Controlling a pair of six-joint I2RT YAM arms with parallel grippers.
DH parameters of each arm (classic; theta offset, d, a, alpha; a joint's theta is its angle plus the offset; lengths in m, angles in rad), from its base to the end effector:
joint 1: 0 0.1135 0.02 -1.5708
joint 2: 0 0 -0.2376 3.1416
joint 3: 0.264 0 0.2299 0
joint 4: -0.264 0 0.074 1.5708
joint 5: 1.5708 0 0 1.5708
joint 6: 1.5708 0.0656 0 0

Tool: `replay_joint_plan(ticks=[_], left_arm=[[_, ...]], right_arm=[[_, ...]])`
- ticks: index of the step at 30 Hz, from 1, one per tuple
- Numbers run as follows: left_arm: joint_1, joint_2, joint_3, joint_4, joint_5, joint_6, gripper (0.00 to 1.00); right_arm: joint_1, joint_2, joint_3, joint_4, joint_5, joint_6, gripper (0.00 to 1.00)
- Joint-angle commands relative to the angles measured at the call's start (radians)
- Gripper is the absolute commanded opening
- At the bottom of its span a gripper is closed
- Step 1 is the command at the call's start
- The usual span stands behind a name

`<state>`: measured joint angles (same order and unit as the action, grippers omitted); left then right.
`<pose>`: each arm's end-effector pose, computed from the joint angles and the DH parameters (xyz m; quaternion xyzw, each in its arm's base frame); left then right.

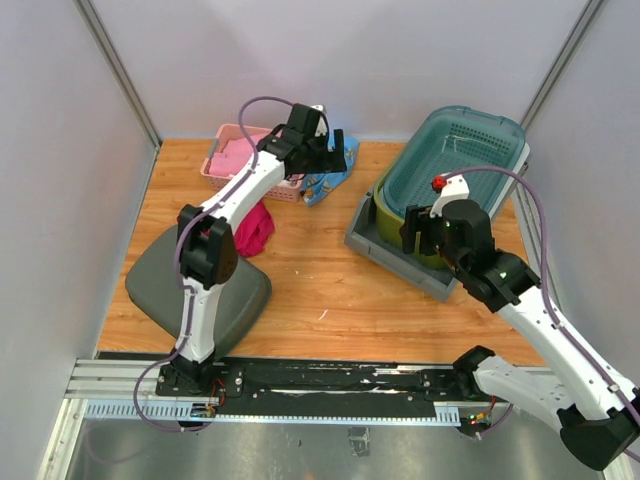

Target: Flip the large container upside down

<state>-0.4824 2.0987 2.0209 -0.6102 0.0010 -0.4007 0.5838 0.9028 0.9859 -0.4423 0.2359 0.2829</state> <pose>0.4194 -0.2197 0.2727 0.0371 0.9034 -0.1830 0.3860 0.1904 0.1074 0.3298 -0.0561 0.8172 0.1497 0.5538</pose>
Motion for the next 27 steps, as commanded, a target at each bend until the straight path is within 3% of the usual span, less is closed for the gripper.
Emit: replay_joint_plan(ticks=[1,10,23,27], left_arm=[[-0.004,0.122,0.11,0.067,0.117,-0.002,0.96],[0.036,0.239,0.106,0.138,0.063,0.01,0.99],[0.355,0.055,-0.171,0.198,-0.051,-0.027,0.99],[0.388,-0.022,-0.227,0.209,-0.082,-0.013,0.99]], right_arm=[[-0.025,0.002,0.003,-0.1,0.068,-0.027,0.72],[-0.03,0.075,-0.016,-0.086,0.033,-0.014,0.72],[-0.051,0.187,-0.027,-0.017,-0.038,-0.018,0.71],[-0.057,0.202,-0.023,-0.008,-0.052,-0.018,0.72]])
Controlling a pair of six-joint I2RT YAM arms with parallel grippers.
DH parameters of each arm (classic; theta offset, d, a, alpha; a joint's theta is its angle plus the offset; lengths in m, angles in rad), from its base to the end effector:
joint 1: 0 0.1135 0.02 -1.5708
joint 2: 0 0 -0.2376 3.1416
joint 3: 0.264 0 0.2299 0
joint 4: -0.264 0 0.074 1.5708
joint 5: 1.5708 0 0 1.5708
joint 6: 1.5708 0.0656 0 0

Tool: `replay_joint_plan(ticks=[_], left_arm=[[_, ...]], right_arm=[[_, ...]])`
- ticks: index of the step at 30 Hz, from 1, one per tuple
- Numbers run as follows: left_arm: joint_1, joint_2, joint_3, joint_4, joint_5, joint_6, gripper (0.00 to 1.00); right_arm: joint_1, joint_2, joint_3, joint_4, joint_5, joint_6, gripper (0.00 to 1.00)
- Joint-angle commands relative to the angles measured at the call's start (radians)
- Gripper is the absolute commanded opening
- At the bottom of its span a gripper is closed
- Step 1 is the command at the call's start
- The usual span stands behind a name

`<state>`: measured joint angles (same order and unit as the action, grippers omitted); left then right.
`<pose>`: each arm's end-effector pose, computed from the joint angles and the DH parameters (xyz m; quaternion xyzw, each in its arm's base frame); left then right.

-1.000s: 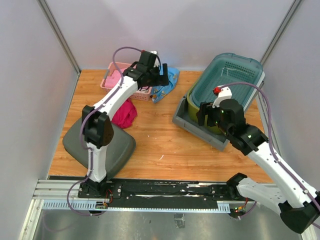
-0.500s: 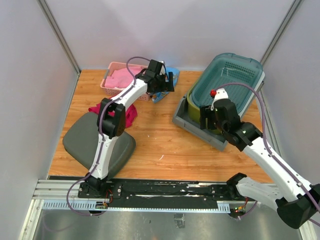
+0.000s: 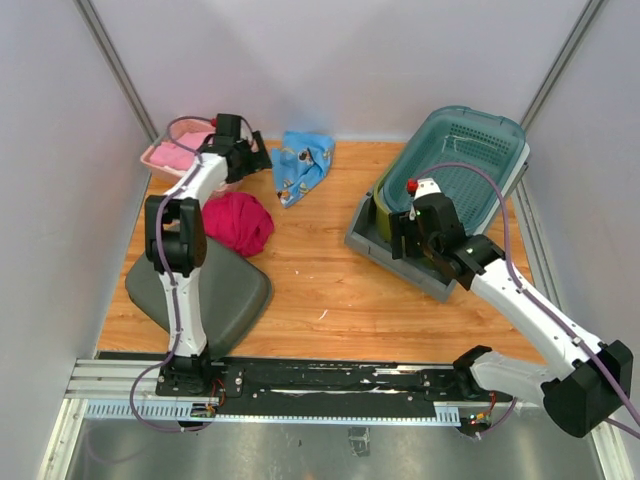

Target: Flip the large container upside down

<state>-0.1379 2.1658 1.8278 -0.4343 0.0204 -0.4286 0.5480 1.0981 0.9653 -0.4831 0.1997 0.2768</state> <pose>0.4777 -0.0676 0.1959 -0.1295 0.9122 -0.1177 0.3706 0.2224 0.1205 0.2752 -0.0741 0.8818 0.1021 0.4544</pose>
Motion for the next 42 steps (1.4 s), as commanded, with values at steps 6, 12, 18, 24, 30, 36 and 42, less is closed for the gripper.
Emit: replay_joint_plan(ticks=[6,12,18,24,30,36,42], left_arm=[[-0.066,-0.219,-0.09,0.042,-0.146,0.052,0.99],[-0.24,-0.24,-0.092,0.017,-0.13,0.084,0.99],[-0.372,-0.118,-0.015,0.053,-0.09,0.061,0.99],[-0.374,0.162,0.259,0.078,-0.064,0.039,0.99],[-0.341,0.304,0.393,0.051,-0.055,0.04,0.99],[-0.313,0.203,0.211,0.103,-0.063,0.082,0.99],[-0.322,0.069,0.113,0.048,-0.072,0.139,0.99]], right_arm=[[-0.026,0.01,-0.01,0.044,-0.03,-0.001,0.71],[-0.026,-0.013,-0.011,0.036,-0.029,0.004,0.71],[-0.028,-0.053,-0.003,0.025,-0.026,0.01,0.71],[-0.028,-0.095,-0.011,-0.013,-0.015,0.026,0.71],[-0.028,-0.128,-0.03,-0.04,0.001,0.037,0.71],[-0.029,-0.115,-0.022,-0.036,-0.006,0.032,0.71],[-0.028,-0.12,-0.017,-0.026,-0.023,0.037,0.7]])
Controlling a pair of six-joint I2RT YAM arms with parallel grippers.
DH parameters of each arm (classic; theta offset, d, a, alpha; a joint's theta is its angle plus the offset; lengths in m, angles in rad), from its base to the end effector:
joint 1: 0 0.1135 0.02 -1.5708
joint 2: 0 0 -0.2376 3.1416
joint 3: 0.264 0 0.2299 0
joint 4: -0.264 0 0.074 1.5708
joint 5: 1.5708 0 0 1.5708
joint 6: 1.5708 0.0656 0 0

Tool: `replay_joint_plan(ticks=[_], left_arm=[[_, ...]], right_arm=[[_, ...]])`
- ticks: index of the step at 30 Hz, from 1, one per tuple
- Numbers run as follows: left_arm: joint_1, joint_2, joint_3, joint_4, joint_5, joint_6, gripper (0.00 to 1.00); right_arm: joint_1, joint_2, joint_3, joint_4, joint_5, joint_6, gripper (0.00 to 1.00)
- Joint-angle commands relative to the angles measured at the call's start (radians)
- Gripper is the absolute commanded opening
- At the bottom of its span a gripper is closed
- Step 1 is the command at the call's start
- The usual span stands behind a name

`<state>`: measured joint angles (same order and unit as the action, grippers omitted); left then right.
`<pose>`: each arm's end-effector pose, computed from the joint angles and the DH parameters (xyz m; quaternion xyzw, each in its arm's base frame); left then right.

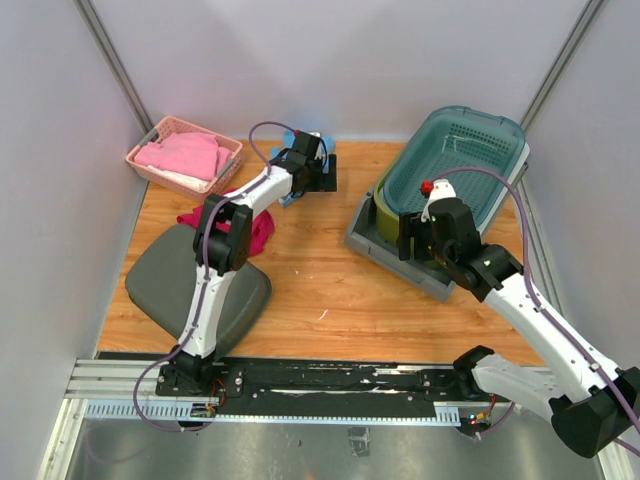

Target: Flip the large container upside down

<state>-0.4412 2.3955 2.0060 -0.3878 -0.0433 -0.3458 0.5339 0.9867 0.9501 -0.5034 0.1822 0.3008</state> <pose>0.4733 -0.2204 0.1481 0.0356 0.9215 -0.1297 0.3645 0.2056 0.1077 0.2923 -0.0562 0.8658 0.1266 0.4808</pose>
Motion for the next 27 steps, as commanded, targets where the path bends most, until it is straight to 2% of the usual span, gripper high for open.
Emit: replay_joint_plan(ticks=[1,5,11,14,18,24,27], left_arm=[[-0.019,-0.199,-0.109,0.002,-0.03,0.06,0.99],[-0.007,-0.344,-0.264,0.015,-0.135,0.053,0.99],[0.039,-0.453,-0.398,-0.014,-0.169,-0.008,0.99],[0.039,-0.549,-0.485,-0.021,-0.147,-0.002,0.99],[0.033,-0.716,-0.609,-0.052,-0.12,0.01,0.99],[-0.079,-0.942,-0.775,-0.086,-0.011,0.029,0.99],[-0.104,-0.995,-0.831,-0.094,0.055,-0.024,0.99]], right_arm=[[-0.014,-0.013,-0.004,-0.005,-0.006,0.017,0.7],[-0.014,-0.023,-0.02,0.003,-0.016,0.026,0.7],[-0.014,-0.026,-0.011,-0.003,-0.031,0.02,0.7],[-0.015,-0.039,0.013,-0.026,-0.005,-0.001,0.7],[-0.015,-0.02,0.091,-0.085,0.103,-0.053,0.71],[-0.027,0.12,0.233,-0.128,0.191,-0.151,0.71],[-0.037,0.222,0.334,-0.19,0.306,-0.105,0.7]])
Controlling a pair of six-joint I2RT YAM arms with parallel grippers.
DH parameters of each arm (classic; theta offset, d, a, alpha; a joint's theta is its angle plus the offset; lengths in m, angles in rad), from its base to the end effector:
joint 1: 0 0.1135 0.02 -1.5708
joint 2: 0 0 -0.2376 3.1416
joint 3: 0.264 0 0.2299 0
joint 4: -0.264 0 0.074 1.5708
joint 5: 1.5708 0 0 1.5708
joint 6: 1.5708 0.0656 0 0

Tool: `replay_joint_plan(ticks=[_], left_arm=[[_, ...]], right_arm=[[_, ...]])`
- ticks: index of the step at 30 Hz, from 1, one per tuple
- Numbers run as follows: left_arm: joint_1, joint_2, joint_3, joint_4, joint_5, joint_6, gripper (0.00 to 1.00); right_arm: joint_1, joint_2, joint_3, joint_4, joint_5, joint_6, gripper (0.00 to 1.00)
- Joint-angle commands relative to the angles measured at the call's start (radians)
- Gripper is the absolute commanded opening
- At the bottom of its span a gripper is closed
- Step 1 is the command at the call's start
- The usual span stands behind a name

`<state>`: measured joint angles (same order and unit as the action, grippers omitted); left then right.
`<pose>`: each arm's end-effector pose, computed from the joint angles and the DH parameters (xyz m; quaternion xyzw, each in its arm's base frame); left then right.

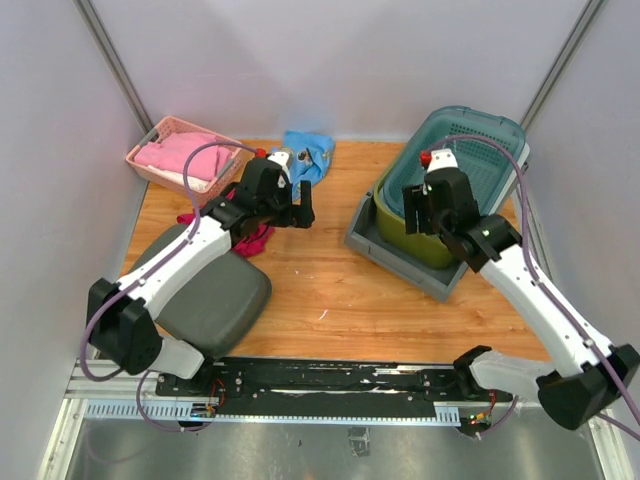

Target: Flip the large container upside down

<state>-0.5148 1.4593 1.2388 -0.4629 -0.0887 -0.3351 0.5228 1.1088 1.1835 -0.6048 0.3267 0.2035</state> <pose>0.2912 -0.1581 0.2716 0.0620 0.9003 -0.1403 0.4072 0.2257 0.1058 0.3337 -0.0563 0.8581 0.0424 0.5087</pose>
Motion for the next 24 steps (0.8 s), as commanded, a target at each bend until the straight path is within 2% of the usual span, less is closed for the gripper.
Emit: replay_joint_plan(ticks=[1,6,8,12,15,17,22,24], left_arm=[[-0.041,-0.074,-0.082,-0.014,0.11,-0.058,0.99],[-0.11,-0.118,-0.147,0.012,0.096,-0.112,0.99],[-0.119,-0.126,-0.157,0.023,0.102,-0.116,0.99],[-0.122,-0.131,-0.151,0.033,0.102,-0.112,0.99],[-0.124,-0.131,-0.137,0.032,0.092,-0.098,0.99],[-0.123,-0.129,-0.129,0.034,0.088,-0.093,0.99],[-0.123,-0.132,-0.142,0.047,0.098,-0.091,0.99],[-0.123,-0.134,-0.151,0.052,0.097,-0.095,0.99]], right_arm=[[-0.033,0.123,0.135,-0.125,0.237,0.03,0.7],[-0.111,0.121,0.178,-0.154,0.405,0.141,0.7],[-0.185,0.119,0.19,-0.155,0.408,0.149,0.7],[-0.358,0.146,0.202,-0.194,0.31,0.189,0.7],[-0.438,0.159,0.179,-0.178,0.153,0.208,0.67],[-0.469,0.17,0.166,-0.163,0.054,0.219,0.59],[-0.484,0.189,0.152,-0.141,0.007,0.225,0.38],[-0.49,0.197,0.153,-0.135,-0.016,0.224,0.26]])
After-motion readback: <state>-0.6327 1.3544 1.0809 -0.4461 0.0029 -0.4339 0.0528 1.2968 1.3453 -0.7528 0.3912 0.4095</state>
